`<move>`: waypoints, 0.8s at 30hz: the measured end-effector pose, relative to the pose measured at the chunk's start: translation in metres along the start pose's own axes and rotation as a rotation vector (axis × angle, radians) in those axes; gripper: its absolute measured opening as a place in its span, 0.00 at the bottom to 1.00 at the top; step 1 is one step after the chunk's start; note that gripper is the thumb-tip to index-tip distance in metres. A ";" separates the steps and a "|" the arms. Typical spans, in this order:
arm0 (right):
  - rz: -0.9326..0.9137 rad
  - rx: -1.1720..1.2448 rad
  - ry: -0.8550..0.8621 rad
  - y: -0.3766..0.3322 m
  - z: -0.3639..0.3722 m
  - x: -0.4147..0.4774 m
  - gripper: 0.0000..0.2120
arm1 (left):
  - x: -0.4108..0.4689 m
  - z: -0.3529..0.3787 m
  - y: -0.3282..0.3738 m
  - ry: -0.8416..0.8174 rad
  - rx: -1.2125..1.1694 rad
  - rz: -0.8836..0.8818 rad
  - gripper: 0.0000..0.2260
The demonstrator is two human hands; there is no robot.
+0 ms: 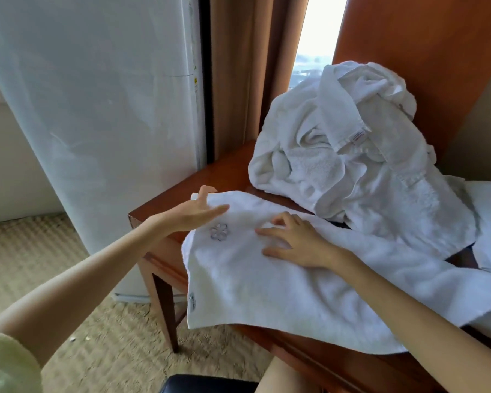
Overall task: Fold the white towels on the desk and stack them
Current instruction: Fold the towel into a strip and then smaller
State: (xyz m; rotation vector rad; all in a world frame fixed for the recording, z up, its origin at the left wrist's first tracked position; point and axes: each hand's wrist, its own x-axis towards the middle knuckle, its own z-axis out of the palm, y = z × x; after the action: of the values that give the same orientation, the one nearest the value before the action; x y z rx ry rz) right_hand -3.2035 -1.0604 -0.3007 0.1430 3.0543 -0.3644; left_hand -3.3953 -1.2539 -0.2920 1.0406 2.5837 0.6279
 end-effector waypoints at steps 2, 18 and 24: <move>-0.008 -0.033 0.020 -0.003 0.000 0.003 0.26 | 0.013 0.012 0.004 -0.019 0.268 0.002 0.25; 0.664 0.247 -0.031 0.169 -0.078 -0.146 0.07 | 0.021 0.088 0.155 0.270 0.189 0.650 0.22; 0.682 0.411 -0.115 0.155 -0.095 -0.185 0.06 | 0.031 0.106 0.238 0.052 -0.007 0.631 0.20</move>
State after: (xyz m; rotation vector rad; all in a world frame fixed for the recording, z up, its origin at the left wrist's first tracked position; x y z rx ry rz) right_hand -3.0090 -0.9030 -0.2307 1.0890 2.5552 -0.8774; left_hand -3.2342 -1.0483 -0.2694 1.8759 2.2647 0.8036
